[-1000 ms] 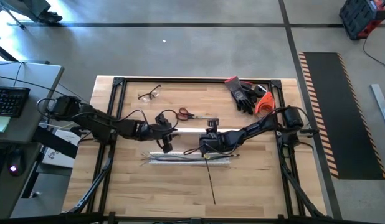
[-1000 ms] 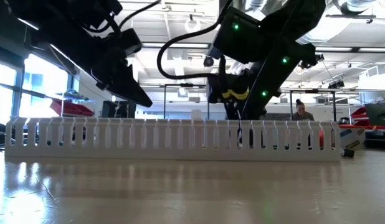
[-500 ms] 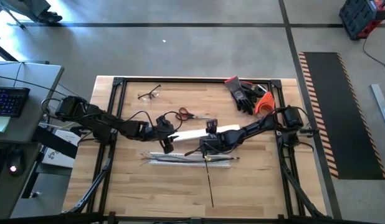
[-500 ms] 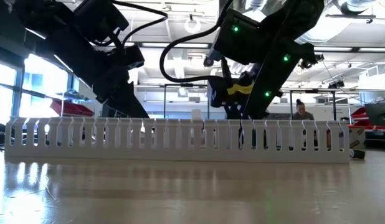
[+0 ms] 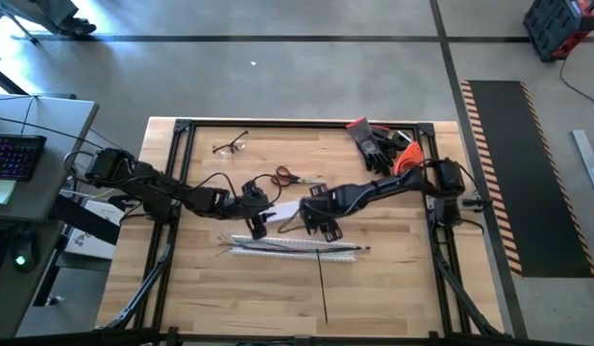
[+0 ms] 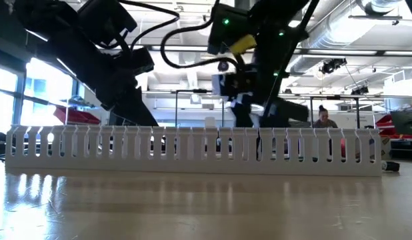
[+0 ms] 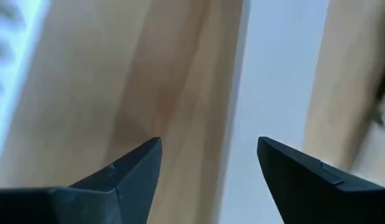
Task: Ziptie cables
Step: Close the white cable duct lid
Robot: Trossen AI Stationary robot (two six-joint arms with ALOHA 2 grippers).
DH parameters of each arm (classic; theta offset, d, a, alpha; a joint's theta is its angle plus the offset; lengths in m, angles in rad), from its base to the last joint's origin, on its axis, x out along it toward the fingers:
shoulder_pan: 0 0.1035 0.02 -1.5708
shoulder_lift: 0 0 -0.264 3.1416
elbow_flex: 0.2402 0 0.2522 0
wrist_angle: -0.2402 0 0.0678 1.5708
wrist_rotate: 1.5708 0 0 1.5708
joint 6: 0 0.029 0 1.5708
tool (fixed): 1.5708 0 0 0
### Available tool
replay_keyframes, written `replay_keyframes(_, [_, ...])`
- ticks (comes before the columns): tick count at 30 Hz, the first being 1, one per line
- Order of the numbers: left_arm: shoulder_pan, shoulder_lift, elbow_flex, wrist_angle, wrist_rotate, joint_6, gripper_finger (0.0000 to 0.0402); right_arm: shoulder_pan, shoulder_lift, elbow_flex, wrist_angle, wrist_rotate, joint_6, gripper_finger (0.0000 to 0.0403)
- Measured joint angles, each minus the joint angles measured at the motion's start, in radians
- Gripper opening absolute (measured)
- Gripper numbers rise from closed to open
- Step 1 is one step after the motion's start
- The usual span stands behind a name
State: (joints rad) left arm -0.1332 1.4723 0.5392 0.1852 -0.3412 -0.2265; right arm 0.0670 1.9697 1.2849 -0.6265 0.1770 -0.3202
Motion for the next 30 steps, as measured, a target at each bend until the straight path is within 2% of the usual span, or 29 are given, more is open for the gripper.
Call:
replay_keyframes(8, [-0.072, 0.0, 0.0, 0.0, -0.032, -0.021, 0.0111, -0.141, -0.043, -0.143, 0.363, -0.332, 0.043, 0.0255])
replay_keyframes(11, [-0.087, 0.0, 0.0, 0.001, -0.07, -0.032, 0.0111, -0.171, -0.096, -0.268, 0.547, -0.36, 0.053, 0.0255])
replay_keyframes(15, [-0.097, 0.0, 0.0, 0.005, -0.1, -0.035, 0.0111, -0.197, -0.133, -0.436, 0.93, -0.413, 0.115, 0.0254])
replay_keyframes(19, [-0.097, 0.0, 0.0, 0.028, -0.126, -0.035, 0.0111, -0.203, -0.117, -0.524, 1.196, -0.475, 0.188, 0.0254])
replay_keyframes(22, [-0.095, -0.001, 0.0, 0.04, -0.144, -0.053, 0.0111, -0.205, -0.099, -0.528, 1.211, -0.472, 0.183, 0.0255])
replay_keyframes(26, [-0.078, -0.001, 0.0, 0.052, -0.148, -0.061, 0.011, -0.218, -0.092, -0.468, 1.082, -0.475, 0.109, 0.0267])
replay_keyframes(30, [-0.049, -0.001, 0.0, 0.054, -0.15, -0.082, 0.011, -0.234, -0.092, -0.398, 0.964, -0.475, -0.002, 0.0296])
